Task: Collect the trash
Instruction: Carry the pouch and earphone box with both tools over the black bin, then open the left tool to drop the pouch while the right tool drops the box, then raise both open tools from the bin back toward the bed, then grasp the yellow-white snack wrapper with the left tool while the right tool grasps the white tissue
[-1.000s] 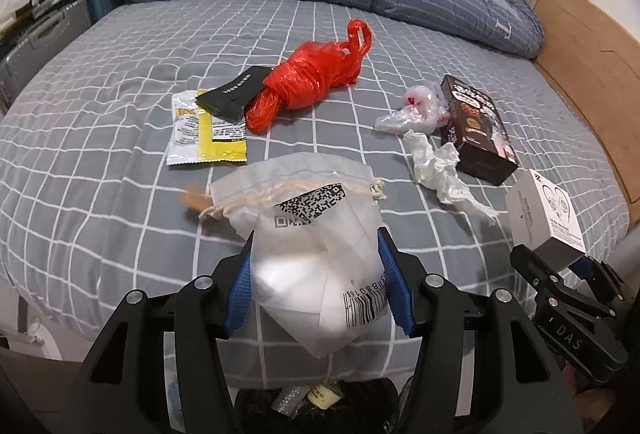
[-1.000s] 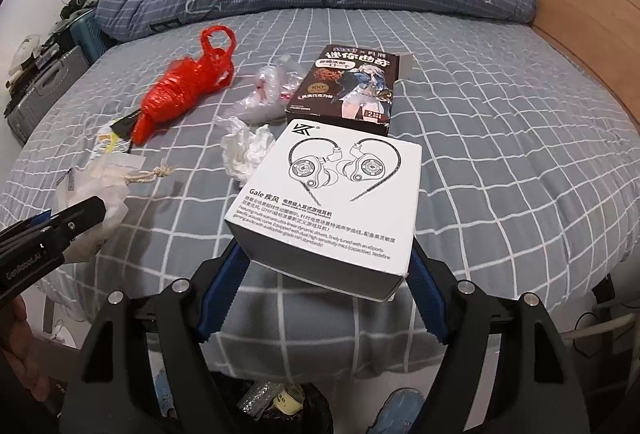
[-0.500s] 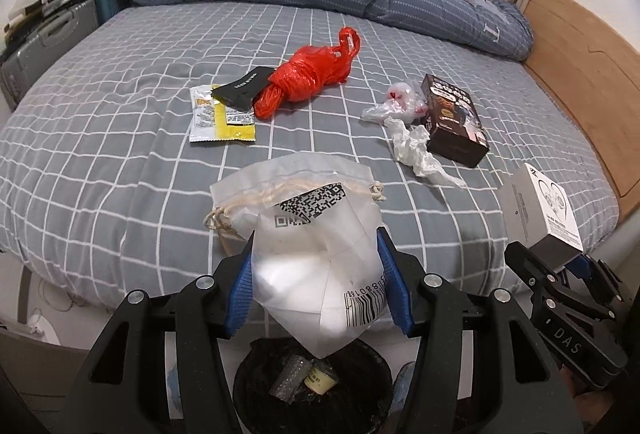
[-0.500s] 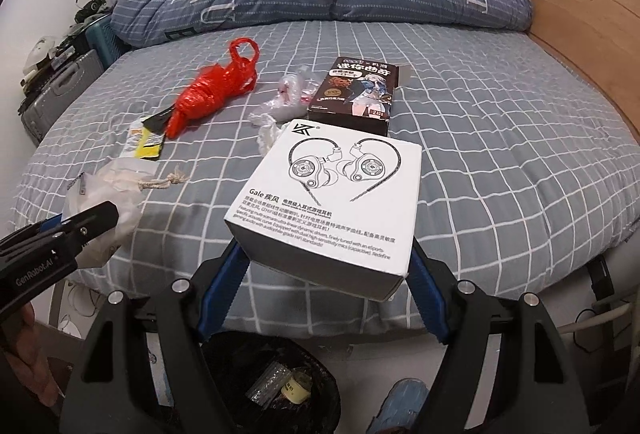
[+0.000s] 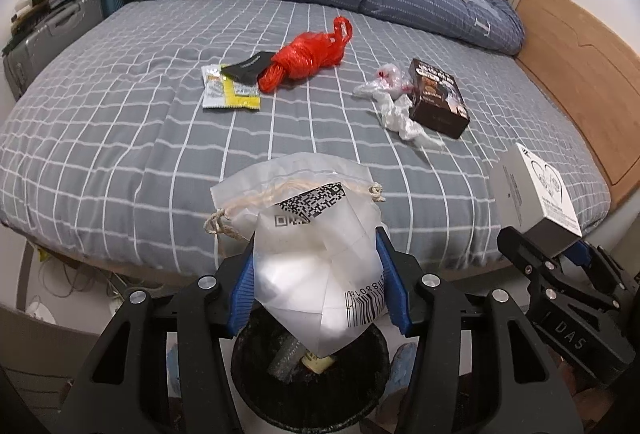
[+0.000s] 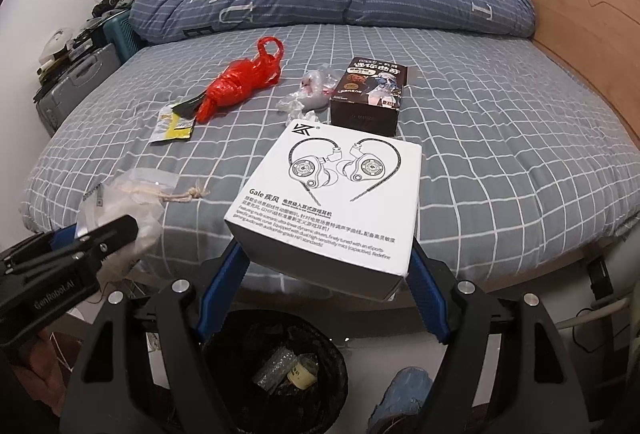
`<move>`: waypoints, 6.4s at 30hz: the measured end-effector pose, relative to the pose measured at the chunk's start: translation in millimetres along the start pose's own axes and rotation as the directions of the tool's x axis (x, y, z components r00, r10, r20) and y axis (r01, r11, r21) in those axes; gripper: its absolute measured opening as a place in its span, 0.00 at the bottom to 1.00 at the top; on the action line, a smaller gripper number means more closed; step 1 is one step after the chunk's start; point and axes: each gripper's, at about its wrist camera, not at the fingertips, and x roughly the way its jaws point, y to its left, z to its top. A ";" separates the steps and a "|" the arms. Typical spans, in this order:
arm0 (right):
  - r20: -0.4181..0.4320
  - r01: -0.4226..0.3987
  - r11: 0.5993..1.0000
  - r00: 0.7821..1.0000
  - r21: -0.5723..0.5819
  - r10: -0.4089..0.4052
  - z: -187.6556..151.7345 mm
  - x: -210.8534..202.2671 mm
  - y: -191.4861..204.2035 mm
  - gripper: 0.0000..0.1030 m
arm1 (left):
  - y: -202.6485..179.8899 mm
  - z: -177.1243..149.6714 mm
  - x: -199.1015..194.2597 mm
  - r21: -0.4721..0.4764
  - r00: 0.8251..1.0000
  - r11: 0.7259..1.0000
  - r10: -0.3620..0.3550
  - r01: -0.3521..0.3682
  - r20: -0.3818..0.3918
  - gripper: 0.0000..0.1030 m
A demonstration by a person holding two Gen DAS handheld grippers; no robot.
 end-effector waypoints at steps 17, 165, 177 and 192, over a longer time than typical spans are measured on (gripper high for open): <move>-0.054 -0.008 1.000 0.998 -0.014 0.007 -48.7 -5.4 7.8 0.71 | -4.0 -54.8 4.4 0.008 0.998 1.000 -0.009 0.009 -0.066 0.50; -0.077 -0.047 0.997 0.996 -0.061 0.042 126.3 196.4 28.6 0.70 | 96.1 152.0 165.4 -0.070 0.983 0.981 0.179 -0.181 -0.029 0.93; -0.112 -0.073 0.996 0.991 -0.055 0.067 124.7 220.4 26.6 0.42 | 95.5 161.2 192.4 -0.023 0.972 0.973 0.227 -0.229 -0.058 0.77; -0.103 -0.085 0.995 0.991 -0.049 0.080 124.0 213.5 23.1 0.09 | 97.2 159.4 188.9 -0.035 0.965 0.966 0.254 -0.256 -0.062 0.45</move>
